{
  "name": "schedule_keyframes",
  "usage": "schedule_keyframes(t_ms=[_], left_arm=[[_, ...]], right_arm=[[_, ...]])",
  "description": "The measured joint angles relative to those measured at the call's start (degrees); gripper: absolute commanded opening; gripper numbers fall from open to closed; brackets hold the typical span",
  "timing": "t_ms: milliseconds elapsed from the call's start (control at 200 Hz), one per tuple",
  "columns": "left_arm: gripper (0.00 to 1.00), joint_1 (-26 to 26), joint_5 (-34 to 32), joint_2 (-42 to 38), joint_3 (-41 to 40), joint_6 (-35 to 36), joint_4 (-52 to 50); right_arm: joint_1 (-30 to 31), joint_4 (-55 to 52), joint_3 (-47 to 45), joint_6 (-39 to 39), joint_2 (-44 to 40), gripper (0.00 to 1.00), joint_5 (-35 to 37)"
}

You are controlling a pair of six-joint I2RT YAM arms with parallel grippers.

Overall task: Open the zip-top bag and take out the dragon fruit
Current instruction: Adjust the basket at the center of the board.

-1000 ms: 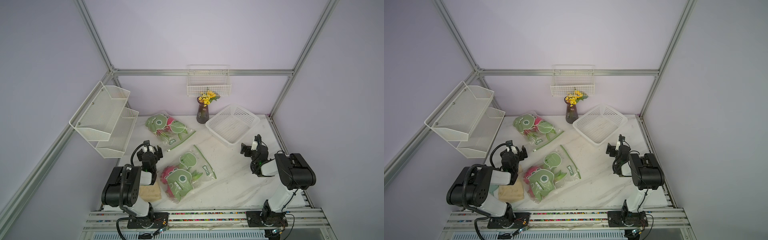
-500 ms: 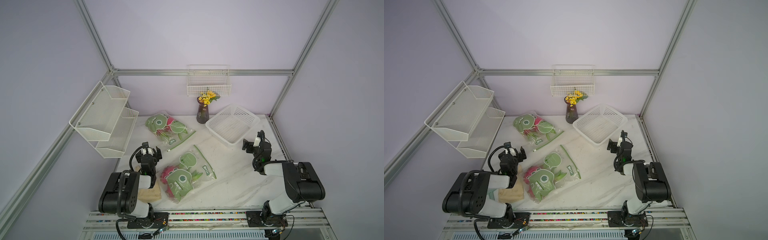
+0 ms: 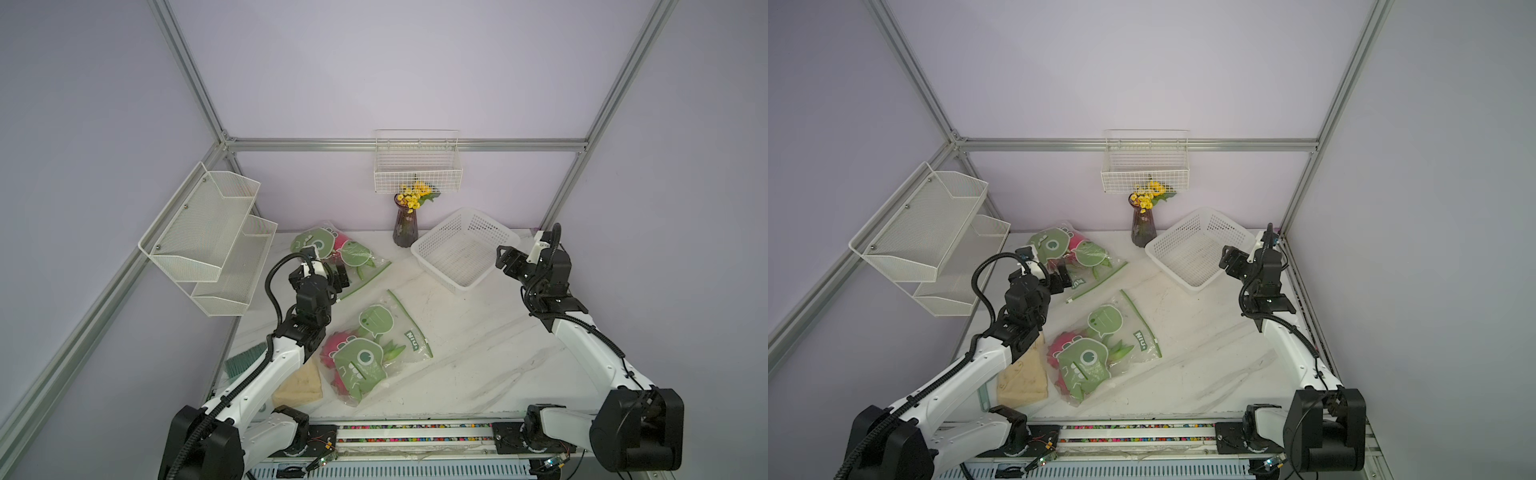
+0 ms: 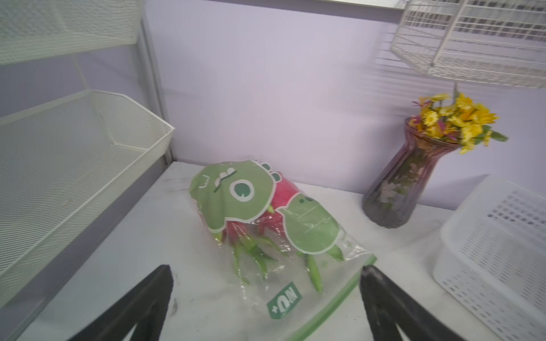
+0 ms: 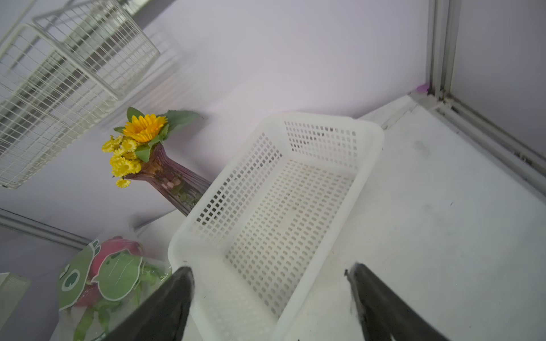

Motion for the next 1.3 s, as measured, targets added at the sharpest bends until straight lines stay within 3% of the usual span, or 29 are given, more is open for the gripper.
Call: schedule_keyframes(t_ms=[150, 435, 610, 935, 1160, 1300], left_arm=[[1.0, -2.6, 5.8, 3.9, 6.9, -5.9, -10.2], [1.0, -2.8, 15.3, 7.4, 8.6, -12.8, -21.5], [1.0, -2.8, 17.1, 7.8, 9.9, -13.7, -24.0], [1.0, -2.8, 17.6, 7.8, 10.4, -13.7, -25.8], [1.0, -2.8, 18.3, 7.8, 11.5, -13.7, -26.4], [1.0, -2.8, 18.4, 7.8, 11.5, -13.4, -26.5]], right_arm=[[1.8, -8.9, 5.0, 3.3, 7.6, 0.85, -0.3], [6.1, -18.6, 16.2, 4.9, 25.1, 0.81, 0.7], [7.6, -21.7, 22.1, 4.1, 33.1, 0.64, 2.3], [7.0, -24.2, 23.0, 1.1, 34.7, 0.32, 6.0], [3.3, -24.7, 21.7, -5.2, 33.0, 0.21, 6.5], [0.4, -25.9, 21.6, -11.7, 32.3, 0.22, 5.7]])
